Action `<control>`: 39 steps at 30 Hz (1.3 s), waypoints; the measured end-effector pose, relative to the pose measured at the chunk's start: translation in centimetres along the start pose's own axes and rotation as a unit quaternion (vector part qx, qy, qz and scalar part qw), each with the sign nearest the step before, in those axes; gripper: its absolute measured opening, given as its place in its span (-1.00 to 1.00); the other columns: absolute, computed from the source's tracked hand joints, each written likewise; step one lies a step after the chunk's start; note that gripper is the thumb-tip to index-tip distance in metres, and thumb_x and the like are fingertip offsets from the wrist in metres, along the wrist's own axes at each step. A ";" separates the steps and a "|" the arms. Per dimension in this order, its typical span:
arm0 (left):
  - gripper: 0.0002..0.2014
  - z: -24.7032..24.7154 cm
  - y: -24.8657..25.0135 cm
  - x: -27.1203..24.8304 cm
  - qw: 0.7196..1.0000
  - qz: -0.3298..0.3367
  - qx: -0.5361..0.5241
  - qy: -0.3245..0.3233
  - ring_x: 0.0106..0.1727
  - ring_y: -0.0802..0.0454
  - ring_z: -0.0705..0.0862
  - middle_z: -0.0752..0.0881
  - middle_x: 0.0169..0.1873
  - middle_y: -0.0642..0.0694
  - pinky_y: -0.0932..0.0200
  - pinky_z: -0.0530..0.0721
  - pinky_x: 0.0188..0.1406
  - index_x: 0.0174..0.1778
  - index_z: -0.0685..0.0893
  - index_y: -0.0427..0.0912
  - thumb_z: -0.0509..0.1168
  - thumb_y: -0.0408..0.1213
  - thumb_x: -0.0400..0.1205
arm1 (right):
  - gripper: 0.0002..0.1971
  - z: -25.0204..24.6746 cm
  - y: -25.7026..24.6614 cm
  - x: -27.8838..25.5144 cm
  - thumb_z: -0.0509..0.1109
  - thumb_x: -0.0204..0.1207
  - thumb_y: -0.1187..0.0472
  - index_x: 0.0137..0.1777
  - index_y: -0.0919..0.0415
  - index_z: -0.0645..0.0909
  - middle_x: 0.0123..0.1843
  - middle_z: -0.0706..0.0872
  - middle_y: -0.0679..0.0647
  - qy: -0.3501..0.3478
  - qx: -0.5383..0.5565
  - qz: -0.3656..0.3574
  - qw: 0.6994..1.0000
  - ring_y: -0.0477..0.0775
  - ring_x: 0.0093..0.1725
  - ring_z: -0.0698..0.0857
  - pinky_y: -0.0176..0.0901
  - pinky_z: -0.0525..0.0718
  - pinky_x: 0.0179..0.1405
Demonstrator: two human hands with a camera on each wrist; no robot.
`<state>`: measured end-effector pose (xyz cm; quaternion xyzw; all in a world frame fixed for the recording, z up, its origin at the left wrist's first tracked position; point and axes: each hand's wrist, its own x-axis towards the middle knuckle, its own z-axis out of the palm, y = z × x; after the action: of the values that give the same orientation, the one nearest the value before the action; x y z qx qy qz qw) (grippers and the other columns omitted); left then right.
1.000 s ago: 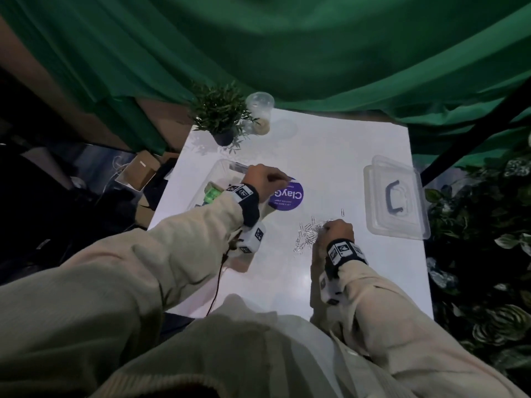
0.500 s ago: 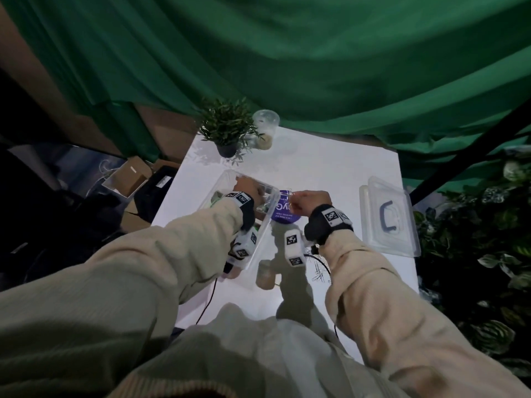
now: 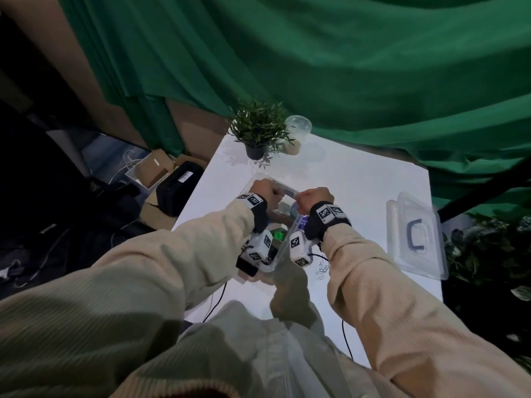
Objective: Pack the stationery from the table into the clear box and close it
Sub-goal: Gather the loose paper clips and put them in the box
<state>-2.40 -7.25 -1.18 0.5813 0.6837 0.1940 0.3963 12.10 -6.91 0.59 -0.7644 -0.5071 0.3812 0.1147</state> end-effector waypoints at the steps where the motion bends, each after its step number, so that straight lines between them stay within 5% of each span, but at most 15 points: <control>1: -0.85 -0.1 -0.1 0.0 1.000 -0.002 -0.010 0.001 -0.19 -0.11 0.83 0.84 -0.09 -0.16 0.04 0.82 -0.07 -0.04 0.83 -0.22 0.34 -0.41 0.60 | -0.79 0.1 -0.1 0.0 0.37 0.52 0.16 0.01 0.23 0.77 -0.04 0.77 0.11 0.035 -0.022 -0.010 0.999 0.11 0.02 0.75 -0.21 0.70 0.00; 4: -0.85 -0.1 -0.1 -0.1 1.000 0.000 -0.027 -0.001 -0.28 -0.06 0.79 0.83 -0.11 -0.17 0.06 0.81 -0.07 -0.05 0.83 -0.26 0.34 -0.43 0.60 | -0.81 0.7 0.1 0.7 0.39 0.47 0.22 -0.05 0.19 0.83 0.02 0.84 0.05 0.042 -0.020 -0.031 0.998 0.12 0.09 0.77 -0.09 0.73 0.18; 7: -0.85 -0.3 0.0 -0.2 1.000 0.000 -0.022 -0.002 -0.26 -0.06 0.79 0.83 -0.13 -0.16 0.07 0.81 -0.05 -0.04 0.83 -0.26 0.34 -0.42 0.61 | -0.81 0.8 -0.1 0.1 0.41 0.45 0.38 -0.18 0.16 0.84 -0.11 0.86 0.10 0.039 0.028 -0.023 0.999 0.16 0.00 0.80 -0.01 0.76 0.13; 11: -0.85 -0.5 0.2 -0.6 1.000 0.007 -0.010 -0.002 -0.16 -0.10 0.83 0.83 -0.13 -0.16 0.10 0.80 -0.05 -0.03 0.83 -0.24 0.34 -0.38 0.61 | -0.78 0.8 0.4 -0.7 0.43 0.42 0.44 -0.21 0.12 0.83 -0.19 0.84 0.10 0.067 0.104 -0.015 0.992 0.15 -0.15 0.80 -0.03 0.81 -0.06; 16: -0.83 -0.7 0.1 -1.1 1.000 0.027 0.008 0.007 -0.14 -0.10 0.82 0.84 -0.10 -0.16 0.07 0.80 -0.02 -0.02 0.83 -0.21 0.33 -0.36 0.61 | -0.61 -0.1 0.5 -2.1 0.21 0.52 0.59 0.19 0.21 0.65 -0.20 0.73 0.22 0.022 0.242 -0.048 0.969 0.08 -0.42 0.65 -0.30 0.67 -0.56; 22: -0.77 1.1 2.5 -2.3 0.991 0.100 0.084 0.012 -0.01 -0.07 0.74 0.80 -0.02 -0.07 0.21 0.68 -0.02 0.02 0.79 -0.01 0.23 -0.27 0.61 | -0.67 -2.4 5.2 -1.4 0.23 0.50 0.39 0.02 -0.03 0.70 -0.16 0.82 0.06 0.150 0.204 -0.041 0.967 0.12 -0.14 0.80 0.00 0.78 0.04; 24: -0.75 2.8 4.1 -3.1 0.988 0.129 0.089 -0.003 0.02 -0.07 0.73 0.78 0.03 -0.06 0.14 0.72 -0.02 0.08 0.74 0.01 0.19 -0.25 0.62 | -0.67 -3.2 8.5 -1.5 0.25 0.50 0.42 0.09 0.06 0.72 -0.03 0.82 0.09 0.164 0.170 -0.004 0.972 0.13 0.03 0.76 -0.19 0.68 0.19; 26: -0.74 5.1 5.7 -3.9 0.981 0.163 0.096 -0.034 0.07 -0.08 0.71 0.73 0.12 -0.07 0.02 0.75 -0.01 0.15 0.72 -0.02 0.20 -0.26 0.62 | -0.63 -3.7 12.5 -1.8 0.28 0.50 0.46 0.20 0.13 0.71 0.14 0.78 0.12 0.154 0.115 0.044 0.980 0.13 0.18 0.71 -0.32 0.57 0.17; 30: -0.70 10.6 7.2 -4.1 0.955 0.198 0.168 -0.144 0.14 -0.06 0.68 0.69 0.16 -0.04 0.04 0.68 0.15 0.28 0.65 0.00 0.23 -0.24 0.64 | -0.66 -4.3 19.3 -2.2 0.41 0.53 0.32 0.31 0.18 0.66 0.33 0.70 0.18 0.110 0.032 0.100 0.988 0.19 0.31 0.66 -0.13 0.57 0.30; 36: -0.59 16.7 6.9 -2.3 0.894 0.143 0.350 -0.238 0.36 -0.14 0.55 0.51 0.37 -0.12 0.00 0.56 0.33 0.49 0.46 -0.06 0.21 -0.27 0.68 | -0.55 -5.7 23.6 -1.6 0.30 0.59 0.27 0.50 0.17 0.49 0.51 0.52 0.17 0.034 -0.081 0.091 0.992 0.21 0.48 0.49 0.00 0.48 0.45; 39: -0.50 18.1 6.7 -2.1 0.854 0.144 0.425 -0.263 0.29 -0.21 0.58 0.46 0.30 -0.19 -0.02 0.61 0.09 0.45 0.40 -0.16 0.28 -0.38 0.55 | -0.73 -6.1 23.9 -0.2 0.23 0.54 0.36 0.17 0.19 0.63 0.30 0.65 0.19 0.003 -0.124 0.055 0.991 0.24 0.31 0.61 -0.05 0.61 0.15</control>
<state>15.82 -11.13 -6.70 0.8145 0.4785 -0.2207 0.2426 32.74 -16.74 -8.62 -0.8006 -0.5073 0.3189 -0.0013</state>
